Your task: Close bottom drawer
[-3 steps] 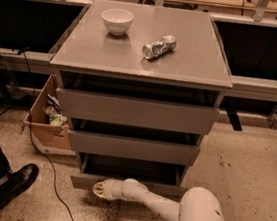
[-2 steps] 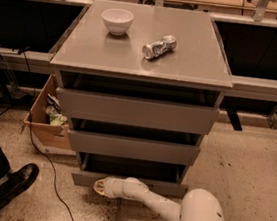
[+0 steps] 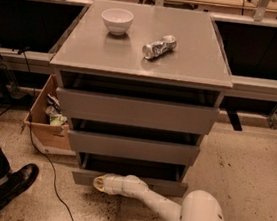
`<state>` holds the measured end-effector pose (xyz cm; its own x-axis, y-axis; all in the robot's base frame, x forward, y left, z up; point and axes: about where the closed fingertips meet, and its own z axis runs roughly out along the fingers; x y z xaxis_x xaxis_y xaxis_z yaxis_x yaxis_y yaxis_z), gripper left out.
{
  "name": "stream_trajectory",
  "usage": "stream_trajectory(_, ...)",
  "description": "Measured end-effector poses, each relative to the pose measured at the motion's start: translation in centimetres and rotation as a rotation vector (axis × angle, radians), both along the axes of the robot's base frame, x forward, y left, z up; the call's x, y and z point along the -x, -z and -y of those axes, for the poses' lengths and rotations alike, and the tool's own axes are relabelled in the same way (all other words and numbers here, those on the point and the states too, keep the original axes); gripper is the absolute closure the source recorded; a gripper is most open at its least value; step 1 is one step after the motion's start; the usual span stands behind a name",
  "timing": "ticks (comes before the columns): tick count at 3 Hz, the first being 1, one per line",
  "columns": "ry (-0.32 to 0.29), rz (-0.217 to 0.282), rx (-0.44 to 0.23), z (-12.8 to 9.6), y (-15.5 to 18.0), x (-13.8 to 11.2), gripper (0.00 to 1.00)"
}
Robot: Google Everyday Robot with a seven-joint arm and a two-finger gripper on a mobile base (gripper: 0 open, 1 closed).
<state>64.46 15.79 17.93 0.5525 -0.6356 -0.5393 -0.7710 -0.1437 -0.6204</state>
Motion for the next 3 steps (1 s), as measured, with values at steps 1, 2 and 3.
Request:
stream_trajectory(1, -0.015, 0.048, 0.001, -0.62, -0.78, -1.11, 1.00)
stream_trajectory(2, -0.015, 0.048, 0.001, -0.62, -0.78, -1.11, 1.00)
stream_trajectory(3, 0.008, 0.065, 0.006, -0.45, -0.30, -1.27, 1.00)
